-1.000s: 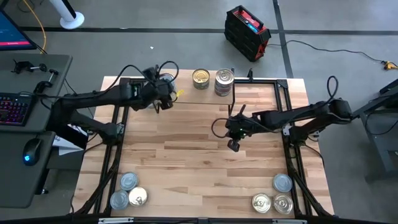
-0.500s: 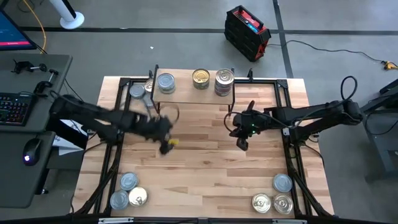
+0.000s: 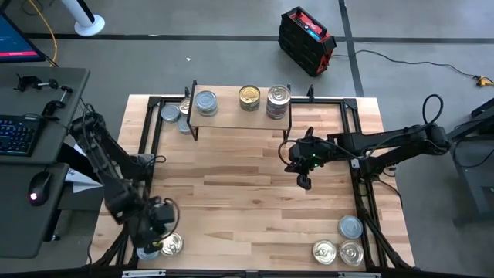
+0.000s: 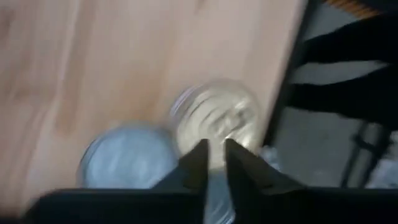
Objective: Stack canned seafood by type on shelf
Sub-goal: Stack the green white tuna can on top of the other green white tuna cans on the shelf
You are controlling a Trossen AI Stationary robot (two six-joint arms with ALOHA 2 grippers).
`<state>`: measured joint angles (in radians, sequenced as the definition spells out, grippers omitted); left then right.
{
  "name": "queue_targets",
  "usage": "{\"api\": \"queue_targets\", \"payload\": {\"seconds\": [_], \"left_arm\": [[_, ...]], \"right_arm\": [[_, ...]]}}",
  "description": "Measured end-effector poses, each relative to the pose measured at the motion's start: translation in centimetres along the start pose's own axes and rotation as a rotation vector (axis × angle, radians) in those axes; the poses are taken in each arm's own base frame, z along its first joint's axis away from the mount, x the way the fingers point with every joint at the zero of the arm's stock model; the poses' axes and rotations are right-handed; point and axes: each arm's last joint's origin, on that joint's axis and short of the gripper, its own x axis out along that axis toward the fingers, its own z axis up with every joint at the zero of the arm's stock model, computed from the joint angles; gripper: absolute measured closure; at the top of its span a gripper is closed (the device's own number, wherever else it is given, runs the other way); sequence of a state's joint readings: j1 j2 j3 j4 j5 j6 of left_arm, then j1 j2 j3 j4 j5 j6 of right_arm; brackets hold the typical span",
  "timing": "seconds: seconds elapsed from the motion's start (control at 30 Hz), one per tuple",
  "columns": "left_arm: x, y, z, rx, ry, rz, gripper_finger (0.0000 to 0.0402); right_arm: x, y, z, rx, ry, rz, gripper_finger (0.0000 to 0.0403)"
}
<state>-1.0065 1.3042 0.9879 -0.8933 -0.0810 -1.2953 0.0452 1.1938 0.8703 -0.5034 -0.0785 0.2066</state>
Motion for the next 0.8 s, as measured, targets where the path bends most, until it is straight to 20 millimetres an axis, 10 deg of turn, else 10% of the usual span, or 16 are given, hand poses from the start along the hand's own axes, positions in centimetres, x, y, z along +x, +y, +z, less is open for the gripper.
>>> {"api": "queue_targets", "payload": {"seconds": [0.5, 0.8], "left_arm": [[5.3, 3.9, -2.6, -0.269, 0.126, 0.205, 0.0401], [7.3, 5.6, -0.4, -0.302, 0.052, 0.135, 0.0401]], "right_arm": [[0.0, -0.1, 0.0, -0.006, -0.007, -0.044, 0.0403], [0.0, -0.2, -0.3, -0.004, 0.026, -0.051, 0.0403]]}}
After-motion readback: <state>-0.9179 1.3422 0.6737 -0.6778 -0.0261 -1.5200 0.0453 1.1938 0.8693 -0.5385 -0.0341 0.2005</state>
